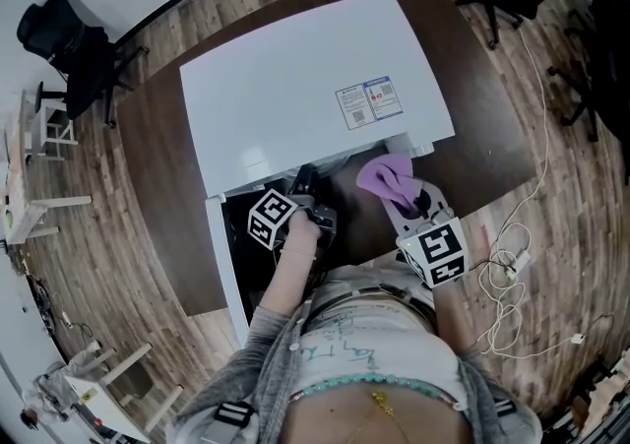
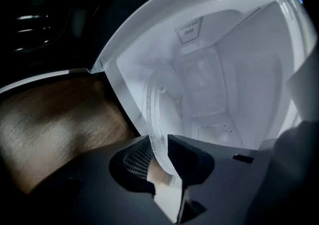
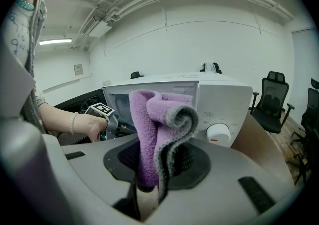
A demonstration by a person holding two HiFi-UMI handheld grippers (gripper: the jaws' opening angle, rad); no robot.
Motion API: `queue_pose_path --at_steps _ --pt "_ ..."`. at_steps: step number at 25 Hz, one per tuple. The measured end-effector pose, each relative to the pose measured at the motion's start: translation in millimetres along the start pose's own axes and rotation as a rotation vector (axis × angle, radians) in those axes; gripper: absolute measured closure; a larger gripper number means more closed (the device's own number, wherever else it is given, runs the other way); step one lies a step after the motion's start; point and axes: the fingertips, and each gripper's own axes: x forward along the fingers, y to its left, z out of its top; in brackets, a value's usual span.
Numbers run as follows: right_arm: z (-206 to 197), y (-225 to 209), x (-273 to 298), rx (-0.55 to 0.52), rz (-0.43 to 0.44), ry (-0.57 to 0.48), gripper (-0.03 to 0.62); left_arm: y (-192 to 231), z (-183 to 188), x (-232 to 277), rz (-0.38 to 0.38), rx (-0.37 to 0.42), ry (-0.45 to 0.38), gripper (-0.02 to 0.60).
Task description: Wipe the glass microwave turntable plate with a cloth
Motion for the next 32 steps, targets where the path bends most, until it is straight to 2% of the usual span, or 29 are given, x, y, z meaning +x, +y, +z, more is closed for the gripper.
queue_pose_path --at_steps 6,14,32 --pt "3 4 0 -0.023 0.017 -0.003 0.479 0 2 -2 -0.038 -0.021 -0.004 0.494" --pt "5 8 -2 -0.057 0.033 0.003 0.479 -7 3 -12 -0.078 -0.001 -0.018 0.511" --pt "-1 14 5 -0.160 0.084 0.045 0.479 11 -25 -39 -0.103 -0.012 -0.023 0.511"
